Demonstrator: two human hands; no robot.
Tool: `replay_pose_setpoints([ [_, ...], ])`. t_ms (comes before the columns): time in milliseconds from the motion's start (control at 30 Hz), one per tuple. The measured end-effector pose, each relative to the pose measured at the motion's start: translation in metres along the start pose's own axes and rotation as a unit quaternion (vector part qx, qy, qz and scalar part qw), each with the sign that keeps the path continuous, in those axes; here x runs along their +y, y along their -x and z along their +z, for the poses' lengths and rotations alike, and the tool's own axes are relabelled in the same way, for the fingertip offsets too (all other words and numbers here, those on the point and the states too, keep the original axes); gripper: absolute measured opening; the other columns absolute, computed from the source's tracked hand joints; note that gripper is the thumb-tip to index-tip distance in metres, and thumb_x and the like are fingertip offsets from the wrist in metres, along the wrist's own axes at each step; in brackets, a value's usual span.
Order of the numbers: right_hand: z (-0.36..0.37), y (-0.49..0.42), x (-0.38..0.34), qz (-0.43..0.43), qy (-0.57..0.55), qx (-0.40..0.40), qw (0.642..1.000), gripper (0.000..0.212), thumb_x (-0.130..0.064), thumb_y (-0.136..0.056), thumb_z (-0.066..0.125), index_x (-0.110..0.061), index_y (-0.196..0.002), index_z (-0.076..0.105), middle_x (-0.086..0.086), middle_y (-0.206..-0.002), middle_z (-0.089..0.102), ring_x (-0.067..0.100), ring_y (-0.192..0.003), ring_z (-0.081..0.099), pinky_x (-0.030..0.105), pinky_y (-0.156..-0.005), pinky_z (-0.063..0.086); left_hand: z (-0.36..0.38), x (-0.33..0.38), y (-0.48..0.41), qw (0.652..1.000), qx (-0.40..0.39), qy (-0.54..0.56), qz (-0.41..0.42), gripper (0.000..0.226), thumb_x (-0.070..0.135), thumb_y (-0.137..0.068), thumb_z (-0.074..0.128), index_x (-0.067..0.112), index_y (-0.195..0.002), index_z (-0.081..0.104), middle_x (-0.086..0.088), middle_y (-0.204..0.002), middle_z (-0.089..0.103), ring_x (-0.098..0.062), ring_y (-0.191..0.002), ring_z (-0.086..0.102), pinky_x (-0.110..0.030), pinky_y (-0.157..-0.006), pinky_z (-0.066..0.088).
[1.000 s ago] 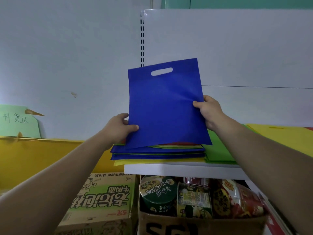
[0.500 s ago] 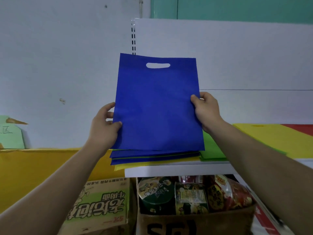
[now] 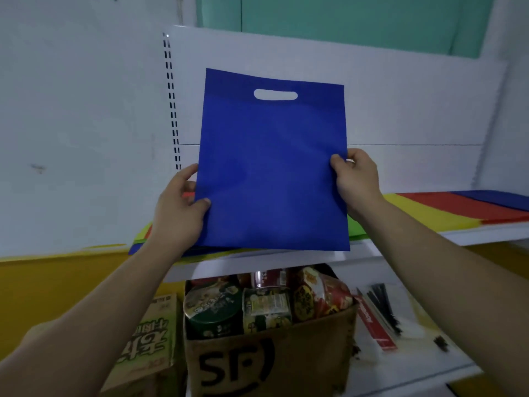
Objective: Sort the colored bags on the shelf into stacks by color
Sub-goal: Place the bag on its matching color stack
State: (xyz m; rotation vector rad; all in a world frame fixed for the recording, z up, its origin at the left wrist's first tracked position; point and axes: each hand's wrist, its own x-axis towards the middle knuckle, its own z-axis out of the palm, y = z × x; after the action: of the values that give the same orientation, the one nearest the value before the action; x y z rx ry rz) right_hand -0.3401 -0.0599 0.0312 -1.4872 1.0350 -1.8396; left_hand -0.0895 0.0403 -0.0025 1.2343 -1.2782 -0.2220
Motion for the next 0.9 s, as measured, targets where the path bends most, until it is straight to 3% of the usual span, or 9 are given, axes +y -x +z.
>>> replay_pose_setpoints([
  [100, -0.053, -0.006, -0.003, -0.021, 0.021, 0.017, 0.999, 0.006, -0.021, -0.095, 0.052, -0.016, -0.097, 0.054, -0.003, -0.090, 0.065, 0.010, -0.077, 0.061, 0.021, -0.061, 0.048, 0.038, 0.025, 0.012, 1.000, -0.017, -0.006, 0.016, 0.054, 0.001, -0.090, 0.052, 0.030, -0.135, 0.042, 0.014, -0.088, 0.055, 0.001, -0.078, 0.057, -0.022, -0.065, 0.047],
  [300, -0.183, -0.022, -0.003, -0.050, 0.072, 0.066, 0.994, 0.007, -0.020, -0.096, 0.051, -0.016, -0.101, 0.052, 0.004, -0.102, 0.064, 0.013, -0.083, 0.060, 0.017, -0.062, 0.046, 0.144, 0.078, 0.049, 0.997, -0.065, 0.036, 0.017, 0.056, -0.001, -0.090, 0.050, 0.032, -0.134, 0.042, 0.010, -0.094, 0.056, -0.004, -0.081, 0.061, -0.024, -0.063, 0.049],
  [533, -0.328, -0.037, 0.001, -0.045, 0.126, 0.121, 0.984, 0.013, -0.024, -0.097, 0.050, -0.022, -0.110, 0.049, 0.001, -0.112, 0.063, 0.017, -0.099, 0.062, 0.032, -0.084, 0.053, 0.271, 0.131, 0.084, 0.987, -0.123, 0.098, 0.023, 0.054, -0.003, -0.090, 0.048, 0.028, -0.134, 0.043, 0.010, -0.093, 0.055, -0.005, -0.078, 0.060, -0.022, -0.060, 0.047],
  [767, -0.437, -0.052, 0.010, -0.027, 0.155, 0.195, 0.968, 0.023, -0.023, -0.098, 0.048, -0.023, -0.121, 0.047, -0.004, -0.104, 0.064, 0.013, -0.092, 0.064, 0.032, -0.078, 0.056, 0.390, 0.164, 0.095, 0.969, -0.200, 0.141, 0.033, 0.054, -0.003, -0.091, 0.047, 0.027, -0.135, 0.043, 0.011, -0.092, 0.055, -0.003, -0.076, 0.060, -0.023, -0.058, 0.049],
  [900, -0.481, -0.075, 0.026, -0.023, 0.175, 0.226, 0.958, 0.035, -0.022, -0.099, 0.047, -0.026, -0.133, 0.043, -0.005, -0.102, 0.064, 0.010, -0.090, 0.064, 0.025, -0.073, 0.054, 0.455, 0.171, 0.090, 0.957, -0.239, 0.160, 0.043, 0.054, -0.005, -0.089, 0.048, 0.026, -0.133, 0.044, 0.012, -0.089, 0.057, -0.003, -0.078, 0.060, -0.029, -0.067, 0.053],
])
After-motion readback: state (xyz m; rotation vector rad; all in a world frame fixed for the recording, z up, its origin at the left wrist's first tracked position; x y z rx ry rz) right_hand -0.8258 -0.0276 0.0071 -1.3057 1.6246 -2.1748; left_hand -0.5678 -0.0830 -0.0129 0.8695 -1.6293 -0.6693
